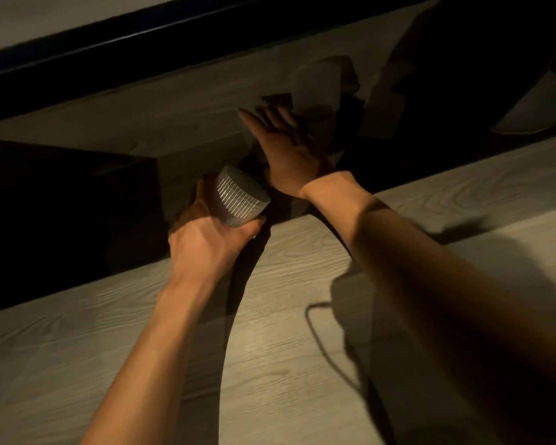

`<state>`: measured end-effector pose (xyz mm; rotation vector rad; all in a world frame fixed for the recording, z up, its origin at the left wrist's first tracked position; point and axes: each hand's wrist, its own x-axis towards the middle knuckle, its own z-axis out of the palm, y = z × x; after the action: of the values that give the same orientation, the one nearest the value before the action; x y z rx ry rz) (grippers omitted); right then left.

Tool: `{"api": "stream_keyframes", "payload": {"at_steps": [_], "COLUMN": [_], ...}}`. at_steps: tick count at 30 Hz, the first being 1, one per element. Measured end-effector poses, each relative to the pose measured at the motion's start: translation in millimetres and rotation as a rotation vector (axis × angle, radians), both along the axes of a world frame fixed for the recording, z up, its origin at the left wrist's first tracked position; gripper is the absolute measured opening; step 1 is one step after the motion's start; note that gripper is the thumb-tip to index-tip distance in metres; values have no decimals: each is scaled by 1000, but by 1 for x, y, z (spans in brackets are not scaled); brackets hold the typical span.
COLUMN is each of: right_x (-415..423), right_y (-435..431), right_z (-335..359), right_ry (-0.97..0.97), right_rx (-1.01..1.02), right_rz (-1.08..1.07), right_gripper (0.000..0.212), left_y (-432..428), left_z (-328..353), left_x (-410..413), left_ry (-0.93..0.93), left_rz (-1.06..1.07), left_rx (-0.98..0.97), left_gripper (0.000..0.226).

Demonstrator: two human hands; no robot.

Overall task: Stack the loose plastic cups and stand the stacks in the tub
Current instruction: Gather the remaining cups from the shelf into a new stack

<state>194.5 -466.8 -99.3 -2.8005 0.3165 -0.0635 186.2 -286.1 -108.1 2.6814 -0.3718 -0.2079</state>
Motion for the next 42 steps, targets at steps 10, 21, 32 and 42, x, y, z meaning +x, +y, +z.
{"api": "stream_keyframes", "payload": {"at_steps": [10, 21, 32, 42], "right_x": [-28, -73, -107, -103], "right_y": [5, 7, -45, -74], "right_z": [10, -10, 9, 5], "right_ry": [-325, -142, -93, -155], "right_rx": [811, 1088, 927, 709], "right_rz": [-339, -309, -271, -372], "right_gripper": [68, 18, 31, 59], "left_y": [3, -14, -61, -96], "left_z": [7, 1, 13, 8], "left_x": [-3, 3, -11, -10], "left_ry": [-27, 71, 100, 207], "left_rz": [30, -32, -193, -218], "left_rx": [-171, -260, -164, -225], "left_gripper": [87, 90, 85, 79]}}
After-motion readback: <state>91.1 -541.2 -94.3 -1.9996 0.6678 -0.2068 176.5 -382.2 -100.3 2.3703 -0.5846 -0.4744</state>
